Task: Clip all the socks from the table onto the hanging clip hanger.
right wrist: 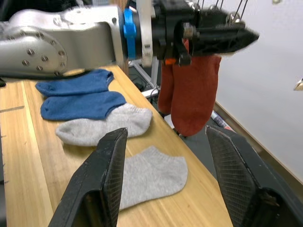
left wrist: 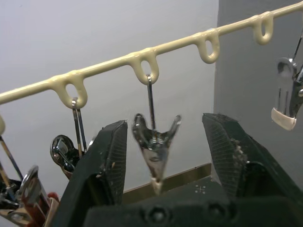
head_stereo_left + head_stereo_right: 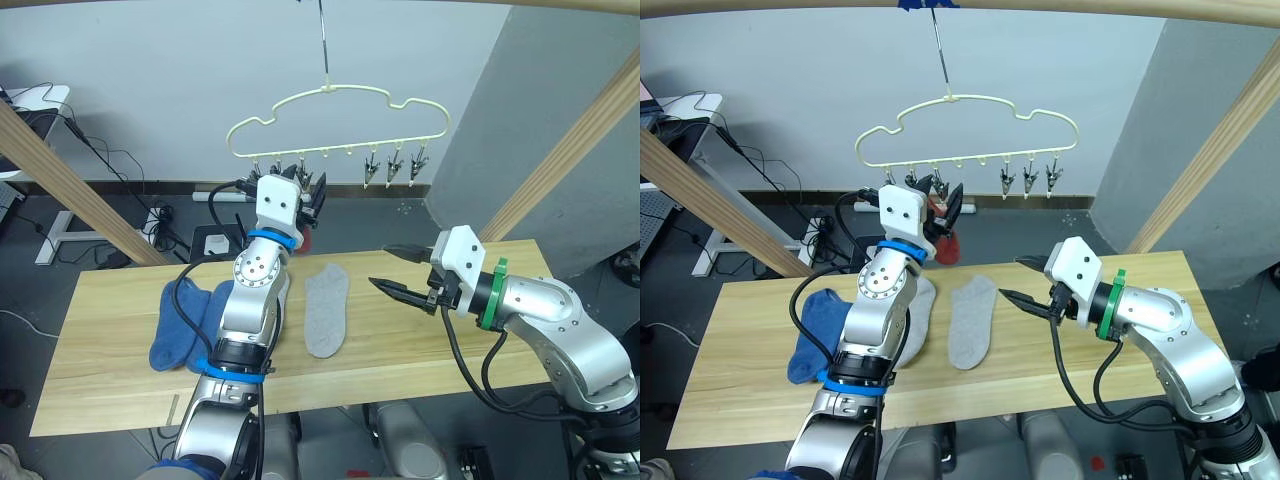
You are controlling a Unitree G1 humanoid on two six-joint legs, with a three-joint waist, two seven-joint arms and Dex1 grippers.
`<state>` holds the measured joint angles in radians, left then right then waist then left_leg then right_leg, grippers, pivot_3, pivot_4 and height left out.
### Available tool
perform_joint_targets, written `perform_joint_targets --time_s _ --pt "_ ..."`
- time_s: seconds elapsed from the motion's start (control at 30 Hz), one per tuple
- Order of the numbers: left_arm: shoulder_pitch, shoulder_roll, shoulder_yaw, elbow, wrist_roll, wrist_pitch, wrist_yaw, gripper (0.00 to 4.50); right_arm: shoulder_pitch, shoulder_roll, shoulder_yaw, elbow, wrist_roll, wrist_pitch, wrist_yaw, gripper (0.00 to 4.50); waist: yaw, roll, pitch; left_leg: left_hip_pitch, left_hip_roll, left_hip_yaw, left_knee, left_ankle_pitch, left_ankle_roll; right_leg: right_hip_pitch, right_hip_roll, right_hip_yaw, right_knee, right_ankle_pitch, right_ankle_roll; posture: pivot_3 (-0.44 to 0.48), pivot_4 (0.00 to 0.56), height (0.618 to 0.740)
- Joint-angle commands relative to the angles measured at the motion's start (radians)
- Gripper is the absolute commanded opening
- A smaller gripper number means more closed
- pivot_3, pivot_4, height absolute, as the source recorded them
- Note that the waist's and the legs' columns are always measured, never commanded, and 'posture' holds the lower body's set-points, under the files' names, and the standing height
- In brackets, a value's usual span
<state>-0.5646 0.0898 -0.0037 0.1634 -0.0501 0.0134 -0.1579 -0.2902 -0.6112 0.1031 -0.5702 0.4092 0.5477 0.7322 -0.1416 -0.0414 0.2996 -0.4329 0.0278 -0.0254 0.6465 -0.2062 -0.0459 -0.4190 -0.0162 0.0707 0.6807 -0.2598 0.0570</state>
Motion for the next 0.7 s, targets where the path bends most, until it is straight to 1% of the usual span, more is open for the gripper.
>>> perform_joint_targets --time_s 0.03,0.4,0.53,0.67,0.7 --pt "-0.024 -0.005 -0.001 -0.016 0.017 -0.034 0.019 2.74 -0.013 -0.002 -0.03 -0.021 0.029 -0.006 0.013 2.76 0.0 0.0 0.0 0.0 0.0 0.0 0.0 0.0 0.0 0.0 0.0 0.0 0.0 0.0 0.0 -0.247 0.251 0.74" --pt "-0.033 -0.006 -0.006 -0.013 0.018 -0.051 0.015 2.74 -0.024 -0.007 -0.039 -0.009 0.034 -0.008 0.02 2.76 0.0 0.0 0.0 0.0 0.0 0.0 0.0 0.0 0.0 0.0 0.0 0.0 0.0 0.0 0.0 -0.25 0.252 0.74" --pt "-0.033 -0.004 -0.008 -0.015 0.019 -0.056 0.012 1.89 -0.024 -0.009 -0.042 -0.008 0.035 -0.007 0.021 2.76 0.0 0.0 0.0 0.0 0.0 0.0 0.0 0.0 0.0 0.0 0.0 0.0 0.0 0.0 0.0 -0.25 0.252 0.74" --pt "-0.032 -0.002 -0.011 -0.017 0.02 -0.061 0.006 0.73 -0.026 -0.01 -0.043 -0.007 0.034 -0.006 0.022 2.76 0.0 0.0 0.0 0.0 0.0 0.0 0.0 0.0 0.0 0.0 0.0 0.0 0.0 0.0 0.0 -0.25 0.252 0.74" --pt "-0.032 0.0 -0.012 -0.018 0.022 -0.063 0.005 0.56 -0.026 -0.01 -0.043 -0.007 0.033 -0.006 0.022 2.76 0.0 0.0 0.0 0.0 0.0 0.0 0.0 0.0 0.0 0.0 0.0 0.0 0.0 0.0 0.0 -0.25 0.252 0.74"
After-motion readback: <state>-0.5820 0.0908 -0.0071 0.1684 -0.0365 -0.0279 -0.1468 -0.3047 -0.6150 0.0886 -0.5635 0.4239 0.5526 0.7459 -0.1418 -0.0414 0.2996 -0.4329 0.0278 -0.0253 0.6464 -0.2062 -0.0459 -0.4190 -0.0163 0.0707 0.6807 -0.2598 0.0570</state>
